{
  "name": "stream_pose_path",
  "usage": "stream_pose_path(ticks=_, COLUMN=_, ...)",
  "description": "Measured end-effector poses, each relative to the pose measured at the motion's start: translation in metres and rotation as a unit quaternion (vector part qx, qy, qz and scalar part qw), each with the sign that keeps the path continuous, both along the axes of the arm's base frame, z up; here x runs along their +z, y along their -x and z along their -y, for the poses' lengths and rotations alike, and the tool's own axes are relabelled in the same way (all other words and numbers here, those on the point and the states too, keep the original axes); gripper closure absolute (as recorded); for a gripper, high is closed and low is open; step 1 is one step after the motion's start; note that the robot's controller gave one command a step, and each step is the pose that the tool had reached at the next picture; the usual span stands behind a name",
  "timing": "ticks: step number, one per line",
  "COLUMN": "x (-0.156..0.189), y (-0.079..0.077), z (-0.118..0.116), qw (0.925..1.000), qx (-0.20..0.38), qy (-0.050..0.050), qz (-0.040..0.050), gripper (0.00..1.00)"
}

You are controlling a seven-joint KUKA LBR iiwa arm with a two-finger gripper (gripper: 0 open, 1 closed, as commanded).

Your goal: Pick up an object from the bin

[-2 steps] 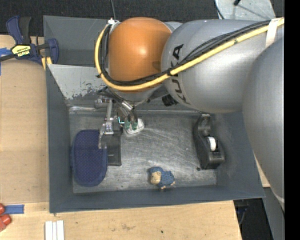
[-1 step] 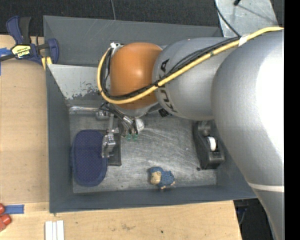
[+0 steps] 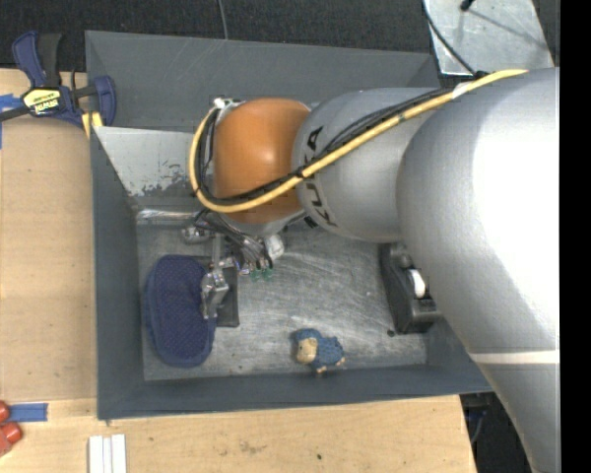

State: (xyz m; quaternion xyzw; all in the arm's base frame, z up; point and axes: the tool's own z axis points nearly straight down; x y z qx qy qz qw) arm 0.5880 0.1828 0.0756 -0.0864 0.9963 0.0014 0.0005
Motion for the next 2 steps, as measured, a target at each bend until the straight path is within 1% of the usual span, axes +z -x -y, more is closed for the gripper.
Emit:
stream_pose_path(ticks=1, x=0.002, y=-0.001, z=0.0, qw=1.0, qx=0.0, qy=-0.001, qz=0.0003, gripper=1.0)
stream_pose_path(ticks=2, x=0.15, y=-0.036, z=0.042, qw=0.9791, qx=0.203, qy=0.002, qz=0.0056, gripper=1.0)
